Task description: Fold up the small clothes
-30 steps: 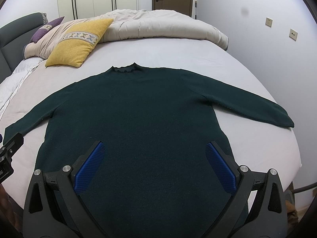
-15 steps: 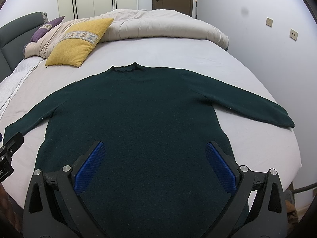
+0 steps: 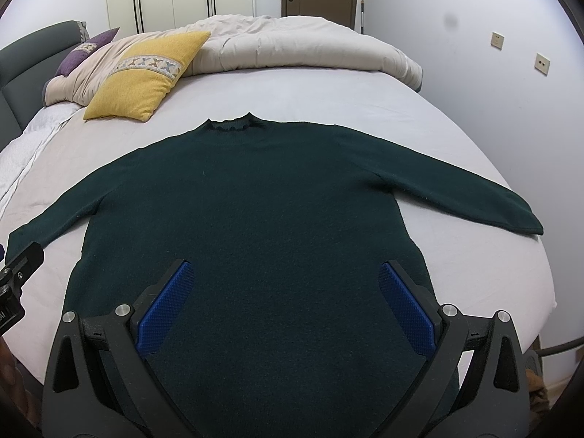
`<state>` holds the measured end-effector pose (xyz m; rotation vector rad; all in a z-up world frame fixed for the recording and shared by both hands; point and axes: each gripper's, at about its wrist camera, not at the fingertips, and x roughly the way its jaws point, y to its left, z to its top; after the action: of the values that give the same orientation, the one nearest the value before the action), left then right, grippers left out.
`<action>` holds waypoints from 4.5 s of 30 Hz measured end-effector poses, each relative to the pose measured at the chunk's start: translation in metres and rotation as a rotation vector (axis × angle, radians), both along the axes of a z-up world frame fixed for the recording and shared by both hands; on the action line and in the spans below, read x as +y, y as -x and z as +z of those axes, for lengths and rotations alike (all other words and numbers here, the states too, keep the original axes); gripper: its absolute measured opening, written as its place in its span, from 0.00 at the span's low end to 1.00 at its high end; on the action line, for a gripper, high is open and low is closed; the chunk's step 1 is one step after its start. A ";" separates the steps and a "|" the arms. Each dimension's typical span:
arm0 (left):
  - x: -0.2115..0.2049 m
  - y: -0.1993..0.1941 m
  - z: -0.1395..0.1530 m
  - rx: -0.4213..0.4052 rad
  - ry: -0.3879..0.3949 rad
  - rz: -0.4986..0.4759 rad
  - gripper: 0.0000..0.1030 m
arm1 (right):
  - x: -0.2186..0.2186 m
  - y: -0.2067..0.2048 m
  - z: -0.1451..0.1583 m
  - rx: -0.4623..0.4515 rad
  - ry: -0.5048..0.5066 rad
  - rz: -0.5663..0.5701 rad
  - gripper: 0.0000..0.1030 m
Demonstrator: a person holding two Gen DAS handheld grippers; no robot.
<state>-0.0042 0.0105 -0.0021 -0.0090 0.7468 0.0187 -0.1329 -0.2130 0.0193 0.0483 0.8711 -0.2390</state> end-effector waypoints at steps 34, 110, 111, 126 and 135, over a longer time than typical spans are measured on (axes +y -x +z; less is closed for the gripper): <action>-0.064 -0.084 -0.066 0.213 0.232 -0.150 1.00 | -0.458 0.079 -0.092 -0.367 -0.807 -0.789 0.67; -0.034 -0.249 -0.120 0.261 0.378 -0.177 0.08 | -0.268 -0.238 -0.118 0.033 -0.440 -0.194 0.54; -0.035 -0.245 -0.120 0.258 0.373 -0.180 0.08 | -0.266 -0.248 -0.119 0.049 -0.407 -0.177 0.47; -0.053 -0.249 -0.117 0.209 0.382 -0.222 0.08 | -0.316 -0.235 -0.125 0.042 -0.394 -0.250 0.00; -0.051 -0.256 -0.110 0.197 0.377 -0.234 0.08 | -0.288 -0.195 -0.094 -0.002 -0.438 -0.089 0.49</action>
<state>0.2515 -0.0407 -0.1124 -0.2820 0.9360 -0.3486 0.0619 -0.5007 -0.0742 0.4954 0.9071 -0.1278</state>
